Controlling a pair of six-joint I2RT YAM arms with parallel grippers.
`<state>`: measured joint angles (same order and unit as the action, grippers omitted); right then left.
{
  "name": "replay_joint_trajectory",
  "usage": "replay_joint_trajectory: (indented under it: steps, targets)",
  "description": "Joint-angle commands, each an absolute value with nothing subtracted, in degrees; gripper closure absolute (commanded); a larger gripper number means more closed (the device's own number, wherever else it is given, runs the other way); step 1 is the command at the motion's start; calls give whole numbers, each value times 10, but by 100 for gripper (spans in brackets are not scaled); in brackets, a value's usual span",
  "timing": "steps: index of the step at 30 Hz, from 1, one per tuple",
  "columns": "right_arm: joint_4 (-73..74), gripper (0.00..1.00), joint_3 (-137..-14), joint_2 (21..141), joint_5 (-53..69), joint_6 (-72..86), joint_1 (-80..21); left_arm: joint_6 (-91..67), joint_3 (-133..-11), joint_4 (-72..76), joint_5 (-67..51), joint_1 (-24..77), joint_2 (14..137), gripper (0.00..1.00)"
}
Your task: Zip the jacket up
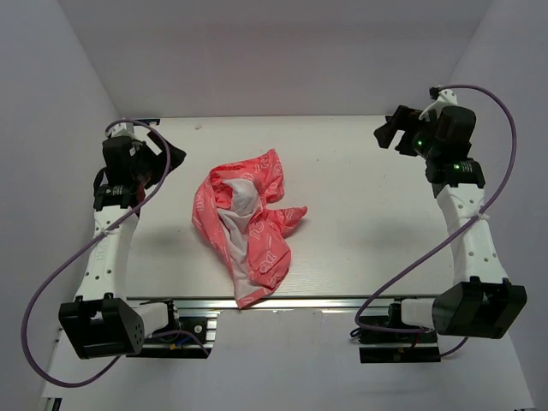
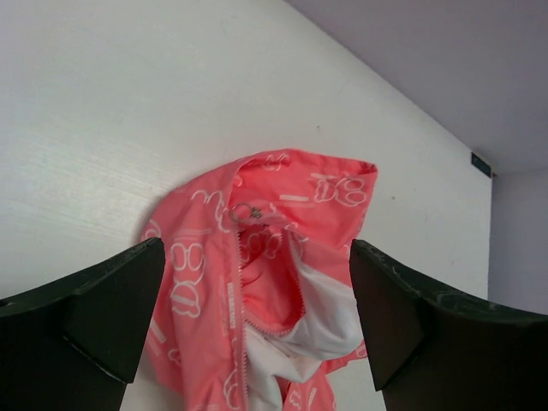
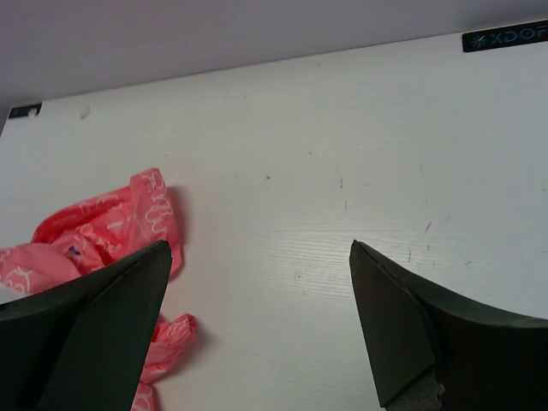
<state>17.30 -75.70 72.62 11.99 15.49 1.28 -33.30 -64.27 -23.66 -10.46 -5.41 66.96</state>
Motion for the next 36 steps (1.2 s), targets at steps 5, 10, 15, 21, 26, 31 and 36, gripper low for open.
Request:
replay_joint_trajectory:
  steps: [5, 10, 15, 21, 26, 31, 36]
  targets:
    - [285, 11, -873, 819, 79, 49, -125, -325, -593, -276, -185, -54, 708, 2]
    - [351, 11, -993, 945, 70, -17, -244, -334, -568, -243, -207, -26, 779, 2]
    - [306, 11, -1005, 996, 148, -69, -351, -339, -566, -216, -204, -12, 832, 2]
    - [217, 11, -992, 1071, 237, -27, -403, -338, -581, -187, -221, 23, 909, 4]
    - [214, 16, -1052, 1164, 257, 20, -414, -340, -606, -185, -228, 33, 949, 26]
    - [238, 94, -1078, 1197, 231, 38, -413, -350, -606, -178, -229, 33, 958, 61]
    - [268, 100, -1005, 1112, 57, 34, -410, -367, -599, -187, -194, 33, 940, 74]
